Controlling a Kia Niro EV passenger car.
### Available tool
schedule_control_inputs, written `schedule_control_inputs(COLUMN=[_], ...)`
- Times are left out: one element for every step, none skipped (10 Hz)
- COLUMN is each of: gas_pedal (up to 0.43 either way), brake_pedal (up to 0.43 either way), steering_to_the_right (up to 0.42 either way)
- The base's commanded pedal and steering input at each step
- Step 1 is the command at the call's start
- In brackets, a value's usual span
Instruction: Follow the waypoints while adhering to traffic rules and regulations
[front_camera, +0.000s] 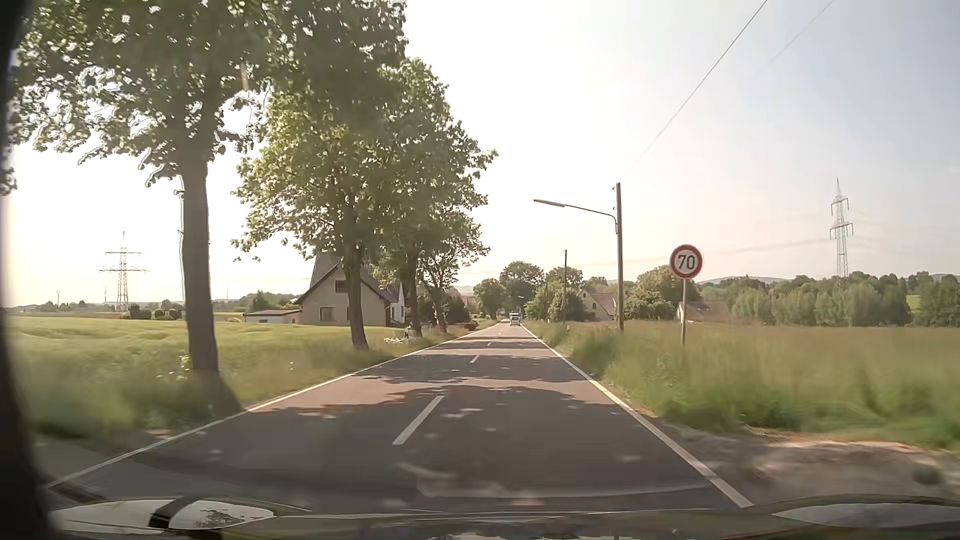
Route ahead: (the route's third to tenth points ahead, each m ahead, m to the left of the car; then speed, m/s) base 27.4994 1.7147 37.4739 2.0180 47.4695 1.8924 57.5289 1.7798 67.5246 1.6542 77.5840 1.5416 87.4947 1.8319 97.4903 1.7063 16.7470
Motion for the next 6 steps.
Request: schedule_control_inputs(gas_pedal=[0.138, 0.138, 0.138, 0.13, 0.13, 0.13], brake_pedal=[0.0, 0.0, 0.0, 0.0, 0.0, 0.0], steering_to_the_right=[-0.001, 0.0, 0.0, 0.0, 0.0, 0.0])
